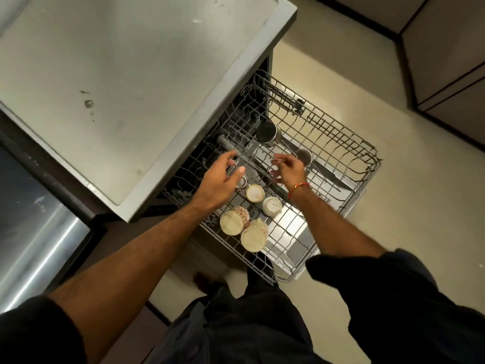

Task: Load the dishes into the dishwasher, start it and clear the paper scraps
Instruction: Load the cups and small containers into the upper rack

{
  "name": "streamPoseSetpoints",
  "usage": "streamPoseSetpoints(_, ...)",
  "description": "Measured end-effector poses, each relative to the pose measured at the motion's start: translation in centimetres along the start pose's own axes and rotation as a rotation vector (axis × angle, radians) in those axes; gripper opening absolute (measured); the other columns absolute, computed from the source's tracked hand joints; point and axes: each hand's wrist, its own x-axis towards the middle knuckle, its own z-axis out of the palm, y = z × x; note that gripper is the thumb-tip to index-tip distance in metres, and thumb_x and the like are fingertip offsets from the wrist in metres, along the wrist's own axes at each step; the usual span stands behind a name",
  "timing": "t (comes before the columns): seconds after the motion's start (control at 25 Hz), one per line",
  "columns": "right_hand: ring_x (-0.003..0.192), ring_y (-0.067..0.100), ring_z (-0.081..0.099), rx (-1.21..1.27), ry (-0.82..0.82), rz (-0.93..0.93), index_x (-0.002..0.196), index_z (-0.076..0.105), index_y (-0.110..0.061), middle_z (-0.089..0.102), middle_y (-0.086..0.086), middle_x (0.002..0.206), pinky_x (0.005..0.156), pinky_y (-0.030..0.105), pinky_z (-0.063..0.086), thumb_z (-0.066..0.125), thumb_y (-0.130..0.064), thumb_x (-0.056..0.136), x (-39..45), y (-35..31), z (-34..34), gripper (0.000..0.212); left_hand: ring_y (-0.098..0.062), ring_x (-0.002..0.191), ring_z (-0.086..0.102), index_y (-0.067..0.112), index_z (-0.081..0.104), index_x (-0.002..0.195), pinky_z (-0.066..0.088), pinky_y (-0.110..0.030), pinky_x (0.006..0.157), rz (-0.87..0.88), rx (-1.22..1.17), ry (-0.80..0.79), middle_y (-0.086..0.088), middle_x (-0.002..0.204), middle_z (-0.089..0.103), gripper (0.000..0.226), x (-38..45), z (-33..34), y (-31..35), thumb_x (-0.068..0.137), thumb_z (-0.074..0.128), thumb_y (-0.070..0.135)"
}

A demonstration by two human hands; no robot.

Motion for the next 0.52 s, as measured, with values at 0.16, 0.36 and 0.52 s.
streamPoseSetpoints(0.16, 0.065, 0.017, 0.061, 0.050, -0.194, -0.130, 0.113, 0.065, -0.010, 0.071, 0.009, 0.100, 0.053, 0.028, 0.048, 0.048, -0.006, 0.101, -8.4, -0.6, 6.1, 0.021, -0.010, 0.092, 0.068, 0.020, 0.042, 0.148, 0.061, -0.031, 0.079, 0.104, -0.063, 0.207, 0.001, 0.134, 0.056, 0.048, -5.2, -3.8, -3.6, 0.102, 0.055, 0.026)
streamPoseSetpoints(0.36, 0.053, 0.015, 0.052, -0.052, -0.486, -0.253, 0.116, 0.063, -0.002, 0.069, 0.009, 0.085, 0.043, 0.021, 0.040, 0.046, -0.004, 0.101, -17.4, -0.8, 17.4, 0.022, -0.010, 0.079, 0.069, 0.024, 0.050, 0.141, 0.060, -0.029, 0.071, 0.113, -0.157, 0.516, 0.007, 0.126, 0.062, 0.043, -12.5, -10.0, -10.1, 0.100, 0.061, 0.022)
streamPoseSetpoints(0.52, 0.053, 0.013, 0.054, -0.237, -0.659, -0.319, 0.108, 0.066, -0.012, 0.070, 0.007, 0.086, 0.044, 0.021, 0.041, 0.049, -0.006, 0.100, -24.2, 0.7, 26.9, 0.020, -0.010, 0.081, 0.068, 0.015, 0.052, 0.141, 0.054, -0.016, 0.076, 0.031, -0.208, 0.752, 0.001, 0.127, 0.063, 0.046, -20.0, -15.5, -17.1, 0.097, 0.064, 0.014)
